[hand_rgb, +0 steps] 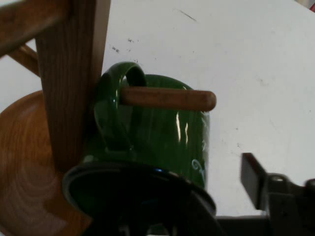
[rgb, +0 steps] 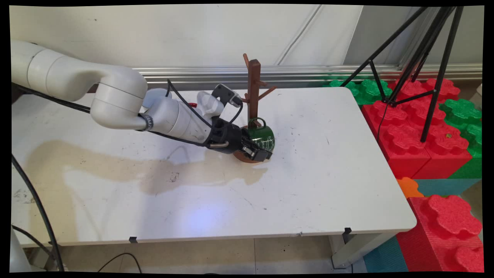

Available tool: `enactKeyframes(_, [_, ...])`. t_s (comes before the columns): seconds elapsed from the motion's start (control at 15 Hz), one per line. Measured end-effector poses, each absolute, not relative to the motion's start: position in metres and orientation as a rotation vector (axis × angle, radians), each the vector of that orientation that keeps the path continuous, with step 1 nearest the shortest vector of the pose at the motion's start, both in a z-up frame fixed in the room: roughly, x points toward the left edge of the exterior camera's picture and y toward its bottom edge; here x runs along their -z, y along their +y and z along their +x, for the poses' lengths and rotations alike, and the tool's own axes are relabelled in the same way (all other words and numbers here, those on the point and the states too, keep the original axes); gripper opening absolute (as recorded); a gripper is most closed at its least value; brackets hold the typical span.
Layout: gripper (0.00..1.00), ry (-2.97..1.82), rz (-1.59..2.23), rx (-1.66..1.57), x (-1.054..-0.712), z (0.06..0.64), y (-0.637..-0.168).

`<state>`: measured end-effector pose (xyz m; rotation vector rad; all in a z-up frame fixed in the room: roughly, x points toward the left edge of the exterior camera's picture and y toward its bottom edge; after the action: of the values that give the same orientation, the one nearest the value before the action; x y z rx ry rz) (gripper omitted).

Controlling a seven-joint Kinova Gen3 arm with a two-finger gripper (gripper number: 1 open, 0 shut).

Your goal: Pick up the green mug from the rack, then place the picked object on the table

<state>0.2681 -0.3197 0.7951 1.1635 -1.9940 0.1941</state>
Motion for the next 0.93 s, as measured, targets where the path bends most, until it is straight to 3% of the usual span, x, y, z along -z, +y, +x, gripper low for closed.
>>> enactKeyframes(0.93, [0.00,-1.955,1.157,-0.194,-0.806,0.277,-0.301])
